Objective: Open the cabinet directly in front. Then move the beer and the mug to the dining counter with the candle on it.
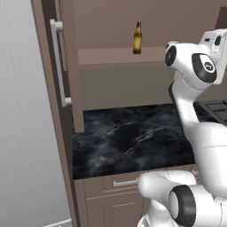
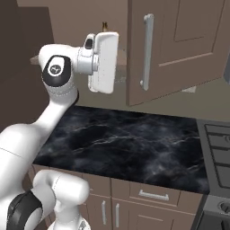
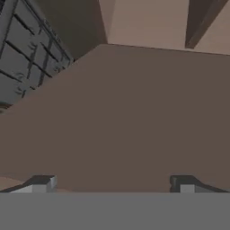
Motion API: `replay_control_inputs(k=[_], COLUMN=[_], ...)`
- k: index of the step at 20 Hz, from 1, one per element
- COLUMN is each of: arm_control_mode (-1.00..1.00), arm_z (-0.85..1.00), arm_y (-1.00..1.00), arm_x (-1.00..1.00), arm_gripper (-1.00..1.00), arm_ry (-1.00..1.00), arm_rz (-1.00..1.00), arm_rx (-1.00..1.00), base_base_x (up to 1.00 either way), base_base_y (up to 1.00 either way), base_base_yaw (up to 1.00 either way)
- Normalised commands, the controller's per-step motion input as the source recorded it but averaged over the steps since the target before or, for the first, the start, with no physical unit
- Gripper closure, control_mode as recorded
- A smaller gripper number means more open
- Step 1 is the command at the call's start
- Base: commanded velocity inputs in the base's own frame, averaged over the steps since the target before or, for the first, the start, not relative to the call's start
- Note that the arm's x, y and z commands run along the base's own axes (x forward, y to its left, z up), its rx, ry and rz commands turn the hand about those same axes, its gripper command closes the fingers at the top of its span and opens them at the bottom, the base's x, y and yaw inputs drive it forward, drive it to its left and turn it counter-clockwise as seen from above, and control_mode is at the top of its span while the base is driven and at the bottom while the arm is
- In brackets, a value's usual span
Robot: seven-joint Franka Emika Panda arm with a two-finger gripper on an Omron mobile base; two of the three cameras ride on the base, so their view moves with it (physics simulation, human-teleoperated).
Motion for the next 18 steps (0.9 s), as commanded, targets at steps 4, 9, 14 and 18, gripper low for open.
replay_control_inputs(k=[4,9,14,18], arm_control_mode=[-1.0,-1.0,-1.0,-1.0], arm_z=[0.0,0.0,0.0,0.0], arm_y=[-1.0,-1.0,-1.0,-1.0], arm_x=[-0.66,-0.48,-0.21,-0.14], arm_gripper=[-1.0,-1.0,-1.0,-1.0], arm_ry=[-0.01,0.0,0.0,0.0], arm_rz=[-0.26,-0.23,-0.11,0.0], arm_rx=[0.0,0.02,0.04,0.08], base_base_x=[0.0,0.0,0.0,0.0], base_base_y=[0.0,0.0,0.0,0.0], base_base_yaw=[0.0,0.0,0.0,0.0])
